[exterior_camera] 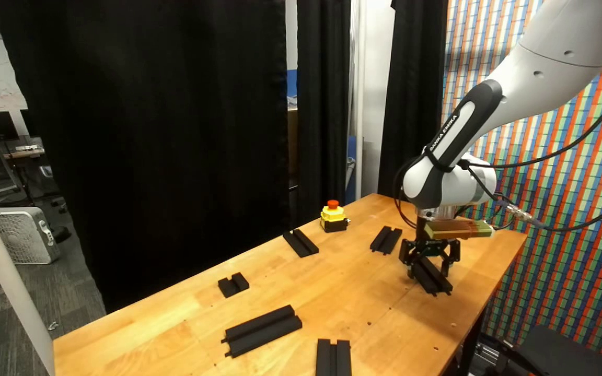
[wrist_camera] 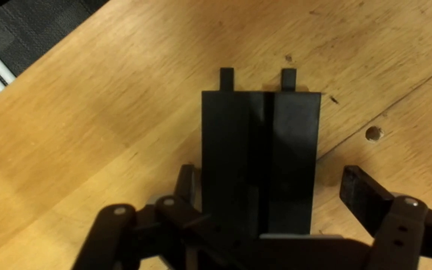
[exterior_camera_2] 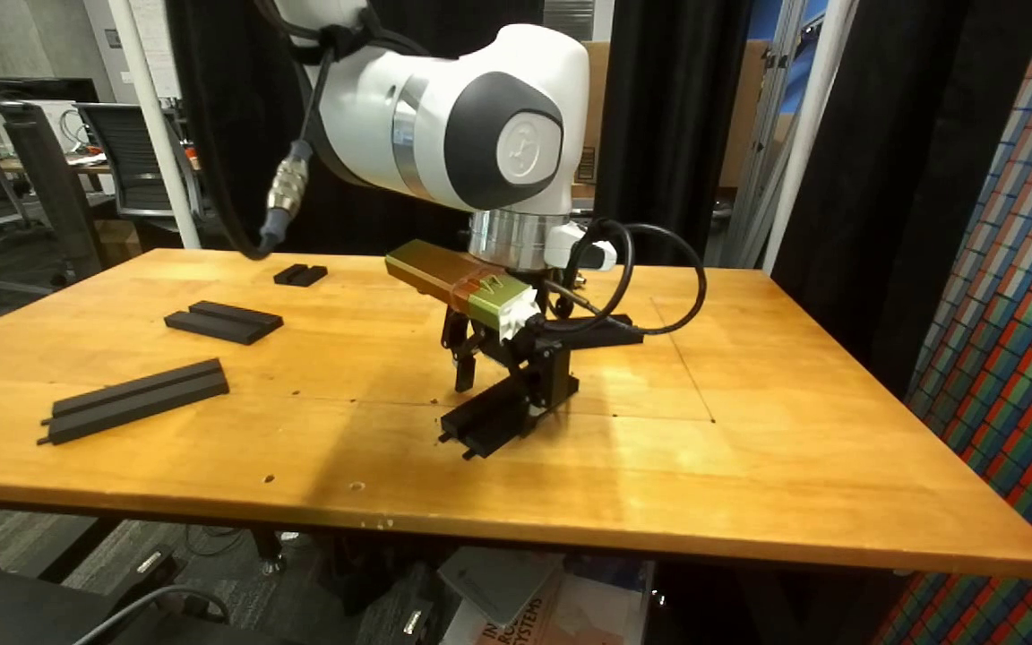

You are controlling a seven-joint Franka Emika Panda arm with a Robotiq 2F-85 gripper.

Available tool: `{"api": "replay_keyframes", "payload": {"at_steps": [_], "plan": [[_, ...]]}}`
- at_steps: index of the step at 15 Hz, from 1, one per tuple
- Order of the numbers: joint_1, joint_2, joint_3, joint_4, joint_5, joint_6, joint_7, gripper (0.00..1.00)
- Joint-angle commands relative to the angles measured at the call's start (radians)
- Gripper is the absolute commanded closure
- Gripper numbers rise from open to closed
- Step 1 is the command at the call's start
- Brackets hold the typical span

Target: Connect four black pieces together

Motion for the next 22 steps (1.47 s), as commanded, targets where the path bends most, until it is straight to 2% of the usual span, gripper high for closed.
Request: {"api": "replay_keyframes", "payload": {"at_steps": [1,2,3,4,7,8,10,16,19,22], "plan": [[-0.013,0.009,0.01,0.002,0.041,0.029,-0.043,0.0],[-0.013,0.012,0.01,0.003,0.043,0.033,-0.045,0.0],[-0.013,0.015,0.011,0.003,0.046,0.035,-0.047,0.25],[-0.012,0.017,0.011,0.004,0.045,0.036,-0.045,0.25],[-0.013,0.013,0.009,0.005,0.037,0.034,-0.036,0.48],[-0.012,0.005,0.009,0.006,0.04,0.03,-0.029,0.52],[-0.002,-0.017,0.019,-0.001,0.069,0.015,0.013,0.55],[0.073,-0.07,0.076,-0.011,0.143,-0.051,0.275,0.55],[0.121,-0.072,0.112,0.005,0.161,-0.067,0.42,0.55],[0.149,-0.059,0.137,0.033,0.198,-0.064,0.512,0.55]]}}
